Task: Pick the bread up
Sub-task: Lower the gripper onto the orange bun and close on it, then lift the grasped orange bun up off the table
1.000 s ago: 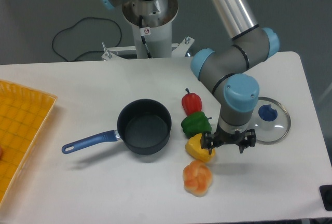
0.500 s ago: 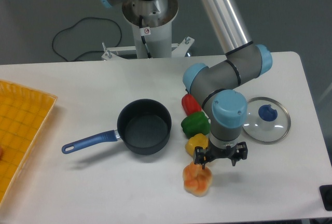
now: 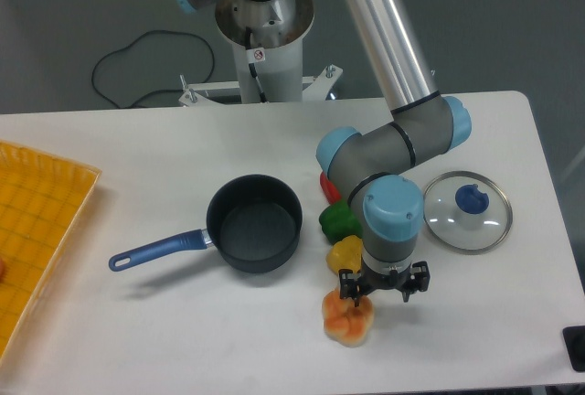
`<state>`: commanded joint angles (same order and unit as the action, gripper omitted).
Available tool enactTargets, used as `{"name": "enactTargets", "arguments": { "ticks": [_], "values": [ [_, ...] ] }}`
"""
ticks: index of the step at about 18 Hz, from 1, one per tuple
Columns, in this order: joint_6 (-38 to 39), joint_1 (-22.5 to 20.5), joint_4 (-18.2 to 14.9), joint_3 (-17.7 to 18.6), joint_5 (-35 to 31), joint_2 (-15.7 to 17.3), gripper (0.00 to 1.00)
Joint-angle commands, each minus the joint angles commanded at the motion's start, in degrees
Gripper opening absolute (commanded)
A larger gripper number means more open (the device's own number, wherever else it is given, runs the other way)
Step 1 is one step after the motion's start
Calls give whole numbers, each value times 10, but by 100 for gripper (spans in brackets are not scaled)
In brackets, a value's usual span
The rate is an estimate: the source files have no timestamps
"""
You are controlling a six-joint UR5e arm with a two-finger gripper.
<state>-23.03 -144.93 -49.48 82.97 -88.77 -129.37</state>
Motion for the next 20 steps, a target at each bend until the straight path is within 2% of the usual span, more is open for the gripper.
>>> {"name": "enactTargets", "arguments": {
  "ticks": [6, 8, 10, 12, 14, 16, 20],
  "values": [
    [4, 1, 3, -2, 2, -4, 85],
    [6, 1, 3, -2, 4, -4, 74],
    [1, 1, 3, -2, 8, -3, 55],
    [-1, 1, 4, -2, 8, -2, 30],
    [-1, 1, 6, -2, 7, -1, 13],
    [0, 0, 7, -2, 7, 0, 3],
    [-1, 1, 7, -2, 7, 0, 0]
  ]
}}
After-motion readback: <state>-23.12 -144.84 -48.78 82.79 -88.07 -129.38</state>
